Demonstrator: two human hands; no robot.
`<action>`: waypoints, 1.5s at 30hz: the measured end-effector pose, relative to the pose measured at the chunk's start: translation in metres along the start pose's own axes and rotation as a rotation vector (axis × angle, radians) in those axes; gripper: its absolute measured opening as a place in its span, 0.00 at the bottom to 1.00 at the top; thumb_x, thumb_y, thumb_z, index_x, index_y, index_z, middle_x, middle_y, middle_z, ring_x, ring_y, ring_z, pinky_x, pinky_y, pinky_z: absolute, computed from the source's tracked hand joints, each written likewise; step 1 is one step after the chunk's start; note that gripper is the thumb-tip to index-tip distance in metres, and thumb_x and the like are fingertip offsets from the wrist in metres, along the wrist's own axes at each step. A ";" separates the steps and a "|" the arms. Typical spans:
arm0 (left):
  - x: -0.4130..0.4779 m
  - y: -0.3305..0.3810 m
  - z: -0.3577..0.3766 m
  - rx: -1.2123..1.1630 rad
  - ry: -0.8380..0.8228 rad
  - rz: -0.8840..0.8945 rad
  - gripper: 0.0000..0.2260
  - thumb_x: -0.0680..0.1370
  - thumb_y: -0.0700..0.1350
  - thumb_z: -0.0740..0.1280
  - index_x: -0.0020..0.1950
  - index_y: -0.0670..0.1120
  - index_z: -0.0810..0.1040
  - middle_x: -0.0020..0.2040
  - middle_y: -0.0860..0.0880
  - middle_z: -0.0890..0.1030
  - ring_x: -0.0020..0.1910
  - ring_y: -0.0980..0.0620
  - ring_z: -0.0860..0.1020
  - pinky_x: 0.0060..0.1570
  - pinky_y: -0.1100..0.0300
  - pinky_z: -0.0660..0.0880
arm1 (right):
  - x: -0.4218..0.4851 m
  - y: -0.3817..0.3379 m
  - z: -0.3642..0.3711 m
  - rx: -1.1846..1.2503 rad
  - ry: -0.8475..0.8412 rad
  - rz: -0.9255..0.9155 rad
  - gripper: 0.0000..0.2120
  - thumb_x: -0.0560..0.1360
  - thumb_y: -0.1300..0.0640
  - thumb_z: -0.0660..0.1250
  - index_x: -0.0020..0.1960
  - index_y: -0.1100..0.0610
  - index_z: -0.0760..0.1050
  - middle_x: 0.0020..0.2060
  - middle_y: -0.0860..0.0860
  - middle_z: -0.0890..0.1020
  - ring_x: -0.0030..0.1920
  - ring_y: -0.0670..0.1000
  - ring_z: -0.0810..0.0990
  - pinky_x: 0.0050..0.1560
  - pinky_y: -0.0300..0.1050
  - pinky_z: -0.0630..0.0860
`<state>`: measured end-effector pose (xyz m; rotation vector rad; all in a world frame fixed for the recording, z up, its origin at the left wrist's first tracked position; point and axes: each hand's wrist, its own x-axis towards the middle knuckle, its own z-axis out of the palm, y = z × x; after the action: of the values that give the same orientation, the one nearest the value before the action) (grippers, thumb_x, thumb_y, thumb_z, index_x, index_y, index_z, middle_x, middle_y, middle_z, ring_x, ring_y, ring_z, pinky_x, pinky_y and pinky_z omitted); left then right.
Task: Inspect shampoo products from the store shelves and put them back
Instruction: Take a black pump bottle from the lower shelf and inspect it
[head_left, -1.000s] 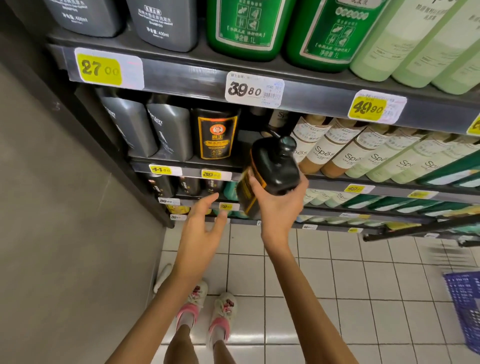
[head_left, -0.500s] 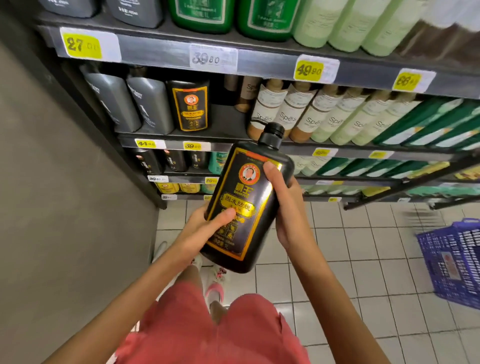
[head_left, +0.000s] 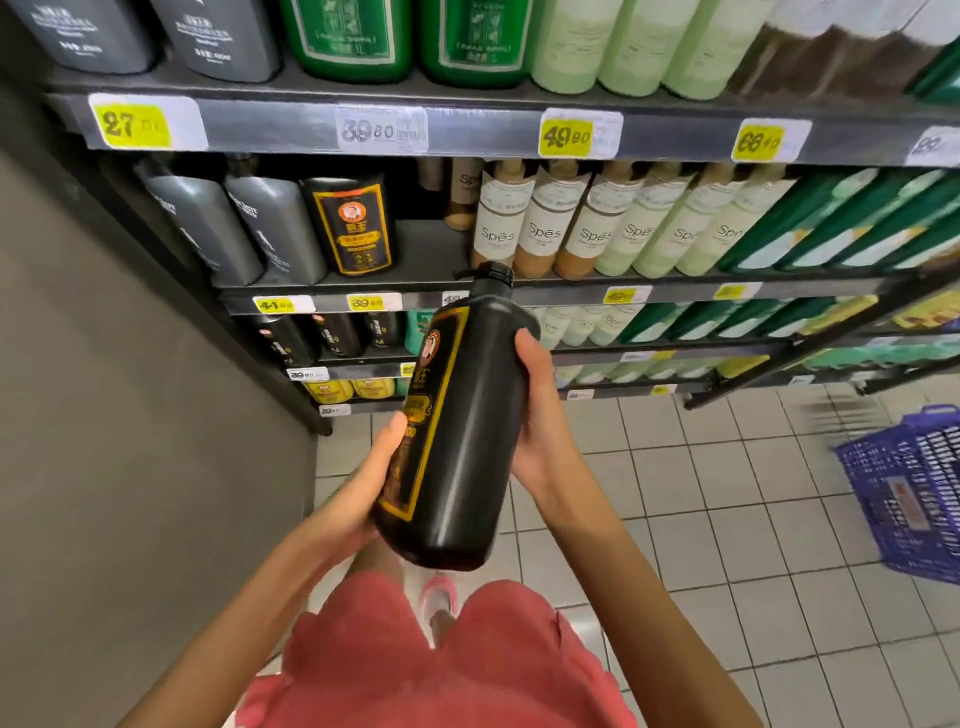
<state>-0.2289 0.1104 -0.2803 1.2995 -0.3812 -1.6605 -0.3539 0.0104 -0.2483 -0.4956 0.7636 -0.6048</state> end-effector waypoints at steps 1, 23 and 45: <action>0.004 0.002 -0.003 0.072 0.086 0.019 0.18 0.77 0.60 0.58 0.55 0.52 0.82 0.55 0.51 0.83 0.50 0.56 0.81 0.57 0.57 0.75 | 0.002 -0.002 0.004 -0.067 0.057 -0.010 0.29 0.65 0.43 0.72 0.61 0.59 0.77 0.55 0.59 0.81 0.57 0.56 0.80 0.58 0.50 0.77; -0.016 0.010 -0.005 -0.016 -0.057 0.018 0.18 0.71 0.62 0.65 0.55 0.54 0.78 0.56 0.52 0.82 0.51 0.58 0.81 0.44 0.67 0.77 | 0.005 0.002 -0.009 -0.002 -0.140 0.080 0.30 0.59 0.40 0.76 0.54 0.57 0.79 0.47 0.55 0.84 0.49 0.53 0.82 0.52 0.49 0.79; -0.007 0.007 0.010 -0.122 -0.337 -0.059 0.25 0.59 0.62 0.77 0.53 0.53 0.83 0.55 0.51 0.83 0.54 0.53 0.81 0.46 0.60 0.78 | -0.009 0.012 -0.022 -0.026 0.077 0.042 0.22 0.69 0.40 0.66 0.55 0.54 0.80 0.49 0.55 0.84 0.47 0.52 0.84 0.52 0.50 0.81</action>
<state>-0.2343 0.1096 -0.2674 0.9488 -0.4361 -1.9265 -0.3720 0.0209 -0.2653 -0.4812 0.8536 -0.5779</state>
